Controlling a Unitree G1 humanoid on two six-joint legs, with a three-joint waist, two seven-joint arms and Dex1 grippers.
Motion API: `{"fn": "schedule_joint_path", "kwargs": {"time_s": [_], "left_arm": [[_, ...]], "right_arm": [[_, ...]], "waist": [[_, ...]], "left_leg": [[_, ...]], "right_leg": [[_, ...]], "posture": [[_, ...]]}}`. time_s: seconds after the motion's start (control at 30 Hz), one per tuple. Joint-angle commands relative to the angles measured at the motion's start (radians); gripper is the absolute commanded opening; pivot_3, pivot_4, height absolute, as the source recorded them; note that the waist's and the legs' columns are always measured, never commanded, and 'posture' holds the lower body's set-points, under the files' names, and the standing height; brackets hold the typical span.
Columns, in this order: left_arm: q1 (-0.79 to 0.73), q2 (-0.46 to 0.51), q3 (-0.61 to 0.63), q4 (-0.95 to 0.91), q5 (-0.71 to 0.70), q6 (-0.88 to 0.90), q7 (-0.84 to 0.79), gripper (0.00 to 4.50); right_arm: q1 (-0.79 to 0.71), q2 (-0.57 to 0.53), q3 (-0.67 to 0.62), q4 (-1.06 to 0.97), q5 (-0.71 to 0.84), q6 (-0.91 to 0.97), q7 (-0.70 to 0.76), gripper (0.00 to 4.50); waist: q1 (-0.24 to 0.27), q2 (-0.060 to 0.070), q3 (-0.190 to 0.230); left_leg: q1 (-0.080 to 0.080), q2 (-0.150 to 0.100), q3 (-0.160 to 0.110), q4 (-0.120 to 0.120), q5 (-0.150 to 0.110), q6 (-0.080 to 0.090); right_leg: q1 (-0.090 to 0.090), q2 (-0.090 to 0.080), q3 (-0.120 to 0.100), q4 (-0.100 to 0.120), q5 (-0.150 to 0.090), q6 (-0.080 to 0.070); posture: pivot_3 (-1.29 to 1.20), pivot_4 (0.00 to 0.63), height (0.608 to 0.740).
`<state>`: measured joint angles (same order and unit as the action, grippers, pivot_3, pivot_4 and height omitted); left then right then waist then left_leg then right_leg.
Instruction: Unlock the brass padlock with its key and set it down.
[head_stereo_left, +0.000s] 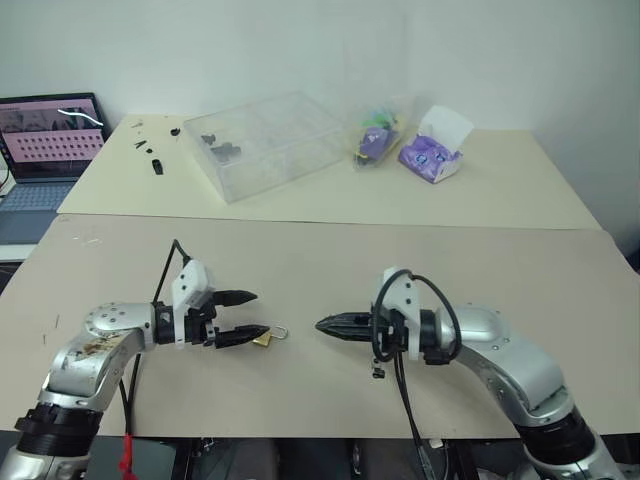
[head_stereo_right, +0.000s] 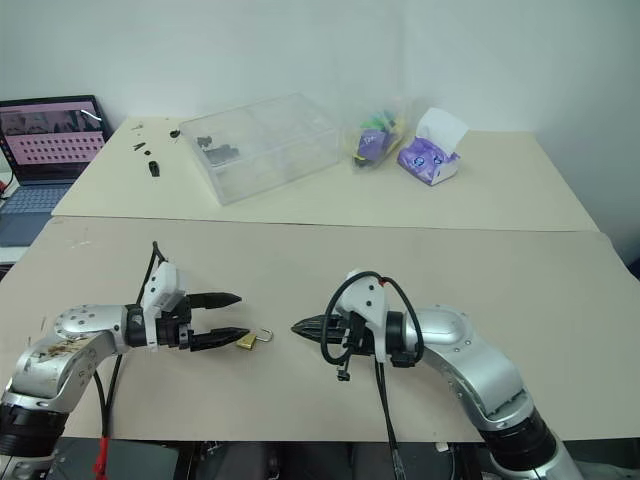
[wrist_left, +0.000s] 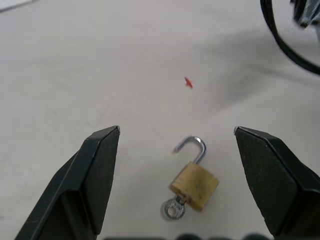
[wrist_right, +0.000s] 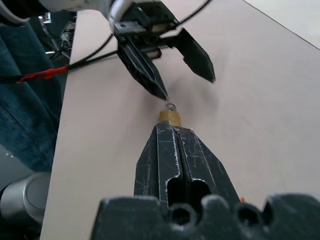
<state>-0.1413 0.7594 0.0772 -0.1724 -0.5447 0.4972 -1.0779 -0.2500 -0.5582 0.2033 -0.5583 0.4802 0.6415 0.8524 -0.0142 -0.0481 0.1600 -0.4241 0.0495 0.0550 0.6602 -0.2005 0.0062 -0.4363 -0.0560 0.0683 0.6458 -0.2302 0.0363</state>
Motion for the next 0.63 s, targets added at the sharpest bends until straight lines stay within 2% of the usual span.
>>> {"fn": "schedule_joint_path", "kwargs": {"time_s": [0.03, 0.1, 0.17, 0.23, 0.3, 0.37, 0.47, 0.63], "left_arm": [[-0.049, -0.081, 0.165, 0.032, -0.076, 0.102, 0.226, 3.89], [-0.096, -0.16, 0.248, 0.096, -0.05, 0.092, 0.412, 3.89], [-0.147, -0.253, 0.334, 0.161, 0.003, 0.038, 0.63, 3.89], [-0.176, -0.301, 0.376, 0.194, 0.036, 0.006, 0.752, 3.89], [-0.193, -0.339, 0.409, 0.231, 0.092, -0.066, 0.86, 3.89], [-0.186, -0.352, 0.404, 0.277, 0.171, -0.158, 0.929, 3.89], [-0.194, -0.363, 0.41, 0.362, 0.219, -0.252, 0.981, 3.89], [-0.211, -0.367, 0.401, 0.452, 0.248, -0.357, 0.993, 3.89]], "right_arm": [[0.043, 0.003, -0.144, -0.026, 0.036, 0.022, -0.095, 0.0], [0.061, 0.03, -0.195, 0.0, -0.014, 0.044, -0.212, 0.0], [0.065, 0.092, -0.245, 0.035, -0.105, 0.052, -0.396, 0.0], [0.063, 0.128, -0.263, 0.06, -0.174, 0.061, -0.512, 0.0], [0.085, 0.12, -0.231, 0.096, -0.332, 0.02, -0.639, 0.0], [0.111, 0.15, -0.233, 0.115, -0.416, -0.018, -0.74, 0.0], [0.139, 0.225, -0.268, 0.147, -0.469, -0.082, -0.851, 0.0], [0.168, 0.276, -0.323, 0.238, -0.502, -0.186, -0.914, 0.0]], "waist": [[0.001, 0.0, 0.0], [0.004, 0.0, 0.0], [0.004, -0.001, -0.001], [0.001, -0.001, -0.001], [-0.001, -0.001, -0.001], [0.0, -0.002, -0.001], [-0.001, -0.002, -0.001], [0.0, -0.002, -0.001]], "left_leg": [[0.0, 0.0, 0.0, 0.0, 0.0, 0.0], [0.001, 0.0, -0.001, 0.0, 0.0, 0.0], [0.001, 0.0, -0.002, 0.001, 0.0, 0.0], [0.002, -0.001, -0.001, 0.001, 0.0, 0.0], [0.003, -0.001, 0.0, 0.001, 0.0, 0.0], [0.002, -0.002, 0.0, 0.001, 0.0, 0.0], [0.001, -0.002, 0.0, 0.0, 0.0, -0.001], [0.0, -0.002, 0.001, 0.0, 0.0, -0.001]], "right_leg": [[0.0, 0.0, 0.0, 0.0, 0.0, 0.001], [0.001, 0.0, 0.0, 0.0, 0.0, 0.002], [0.002, 0.0, 0.0, 0.0, 0.0, 0.004], [0.004, 0.0, 0.0, -0.001, 0.002, 0.004], [0.005, 0.0, 0.0, -0.001, 0.004, 0.002], [0.004, -0.001, 0.0, -0.002, 0.004, 0.002], [0.003, -0.001, 0.001, -0.003, 0.004, 0.002], [0.002, -0.001, 0.001, -0.003, 0.005, 0.002]], "posture": [[0.0, 0.15, 0.74], [0.0, 0.15, 0.74], [0.0, 0.15, 0.74], [0.0, 0.15, 0.74], [0.0, 0.15, 0.74], [0.0, 0.15, 0.74], [0.0, 0.15, 0.74], [0.0, 0.15, 0.74]]}}
